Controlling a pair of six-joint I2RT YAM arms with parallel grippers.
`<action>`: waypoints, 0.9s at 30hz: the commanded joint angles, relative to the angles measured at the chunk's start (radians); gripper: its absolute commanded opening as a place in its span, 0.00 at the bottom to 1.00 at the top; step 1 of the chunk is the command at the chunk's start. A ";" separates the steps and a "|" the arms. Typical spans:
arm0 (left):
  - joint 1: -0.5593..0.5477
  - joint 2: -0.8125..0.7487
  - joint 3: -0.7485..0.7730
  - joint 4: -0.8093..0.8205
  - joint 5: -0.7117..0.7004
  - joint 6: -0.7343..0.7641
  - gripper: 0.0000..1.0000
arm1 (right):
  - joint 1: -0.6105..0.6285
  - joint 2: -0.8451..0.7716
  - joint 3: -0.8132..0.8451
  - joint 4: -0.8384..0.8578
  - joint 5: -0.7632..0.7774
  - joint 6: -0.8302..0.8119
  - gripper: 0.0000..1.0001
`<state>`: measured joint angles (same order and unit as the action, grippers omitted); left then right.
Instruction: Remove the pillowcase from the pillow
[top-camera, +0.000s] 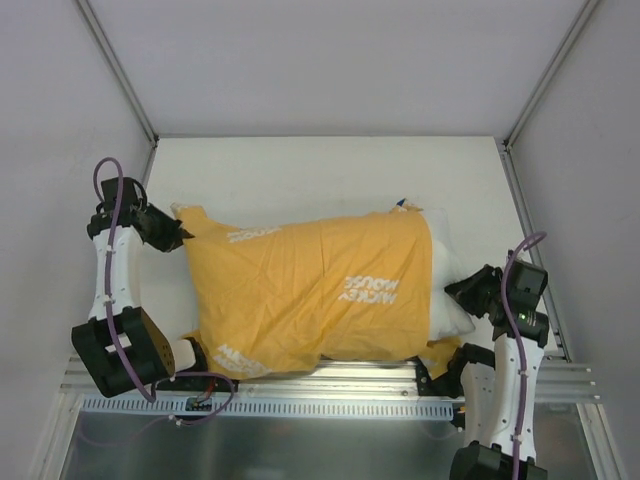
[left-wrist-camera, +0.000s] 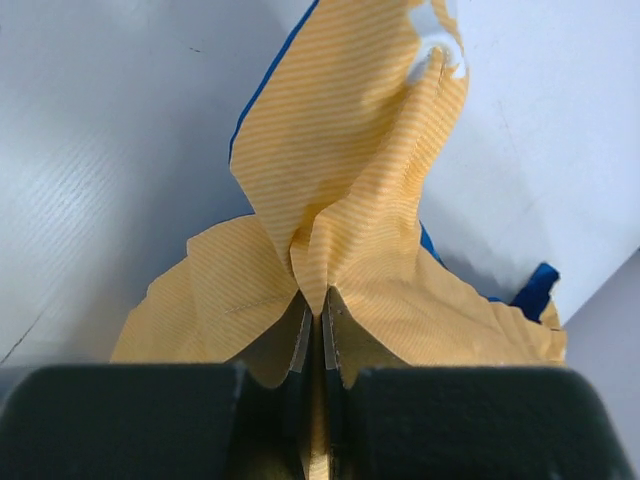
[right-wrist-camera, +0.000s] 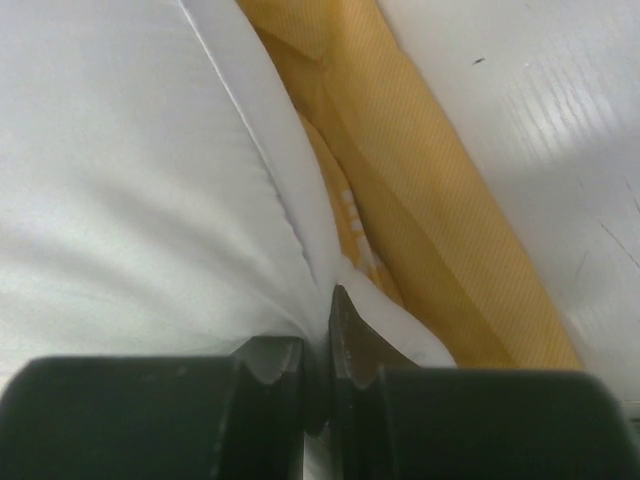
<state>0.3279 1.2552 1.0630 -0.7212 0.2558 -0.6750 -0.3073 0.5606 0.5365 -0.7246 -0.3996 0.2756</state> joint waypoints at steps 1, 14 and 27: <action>0.118 -0.020 -0.003 0.023 0.060 0.019 0.00 | -0.055 -0.008 0.028 -0.018 0.160 0.030 0.01; 0.433 -0.039 0.038 0.020 0.301 0.025 0.00 | -0.026 0.062 0.102 0.039 -0.007 -0.010 0.01; 0.313 -0.065 0.031 0.023 0.290 0.058 0.00 | 0.300 0.171 0.387 0.033 0.387 0.080 0.87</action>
<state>0.6781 1.2255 1.0557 -0.7361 0.5419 -0.6388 -0.0177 0.6838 0.8375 -0.7269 -0.1967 0.3000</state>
